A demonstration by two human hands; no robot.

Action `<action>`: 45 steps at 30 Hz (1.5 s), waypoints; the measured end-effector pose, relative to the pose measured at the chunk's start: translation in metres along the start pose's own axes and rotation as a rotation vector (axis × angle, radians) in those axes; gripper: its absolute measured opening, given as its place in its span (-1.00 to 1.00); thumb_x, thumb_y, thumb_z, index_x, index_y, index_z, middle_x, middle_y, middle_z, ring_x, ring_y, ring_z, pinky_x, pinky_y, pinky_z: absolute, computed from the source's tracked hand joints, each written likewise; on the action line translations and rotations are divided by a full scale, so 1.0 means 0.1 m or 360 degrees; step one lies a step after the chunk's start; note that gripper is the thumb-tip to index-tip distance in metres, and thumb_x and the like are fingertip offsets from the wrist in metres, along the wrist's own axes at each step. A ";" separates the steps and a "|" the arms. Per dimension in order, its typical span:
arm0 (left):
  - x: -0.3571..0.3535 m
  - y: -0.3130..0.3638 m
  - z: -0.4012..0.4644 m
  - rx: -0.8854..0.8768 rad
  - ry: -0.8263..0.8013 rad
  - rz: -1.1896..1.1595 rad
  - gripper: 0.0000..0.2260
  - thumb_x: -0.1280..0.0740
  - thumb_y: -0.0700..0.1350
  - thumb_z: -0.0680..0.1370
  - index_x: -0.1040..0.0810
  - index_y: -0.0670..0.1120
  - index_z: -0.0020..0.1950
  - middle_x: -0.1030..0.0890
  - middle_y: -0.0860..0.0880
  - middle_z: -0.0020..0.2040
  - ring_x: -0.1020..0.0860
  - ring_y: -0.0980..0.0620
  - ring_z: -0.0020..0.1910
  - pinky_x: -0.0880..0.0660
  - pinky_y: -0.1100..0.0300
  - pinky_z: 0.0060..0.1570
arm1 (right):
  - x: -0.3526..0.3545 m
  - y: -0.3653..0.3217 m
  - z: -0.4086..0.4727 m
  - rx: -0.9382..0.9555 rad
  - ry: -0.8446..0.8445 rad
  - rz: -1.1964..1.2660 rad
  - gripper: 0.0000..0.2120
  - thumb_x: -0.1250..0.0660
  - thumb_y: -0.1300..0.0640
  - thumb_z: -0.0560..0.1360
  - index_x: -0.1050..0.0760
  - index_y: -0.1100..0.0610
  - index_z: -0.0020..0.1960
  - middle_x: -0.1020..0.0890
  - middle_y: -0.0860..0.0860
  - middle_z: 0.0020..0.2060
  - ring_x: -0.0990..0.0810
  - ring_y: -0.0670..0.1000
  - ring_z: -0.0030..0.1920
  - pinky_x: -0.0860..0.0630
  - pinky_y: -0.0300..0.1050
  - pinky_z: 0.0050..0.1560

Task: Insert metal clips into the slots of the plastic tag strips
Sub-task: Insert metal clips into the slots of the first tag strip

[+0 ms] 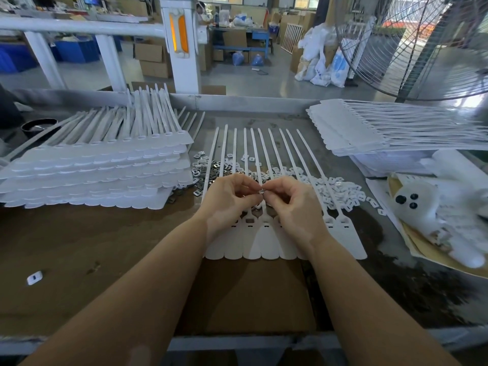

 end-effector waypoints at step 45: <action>-0.17 -0.02 -0.05 0.0212 -0.0386 0.0332 -0.88 -0.53 -0.15 0.35 -0.63 -0.04 -0.35 -0.55 0.16 -0.49 -0.46 0.28 -0.48 -0.35 0.43 -0.47 | 0.20 0.04 -0.01 -0.0047 0.0306 0.0028 -0.89 -0.35 0.29 0.46 -0.57 0.11 -0.17 -0.60 -0.05 -0.28 -0.56 -0.16 -0.22 -0.50 -0.40 -0.20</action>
Point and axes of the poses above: each hand's wrist, its own z-axis towards the middle knuckle, its own x-axis out of the back of the hand, y = z × x, the point moved 9 cm from there along z, towards the middle knuckle
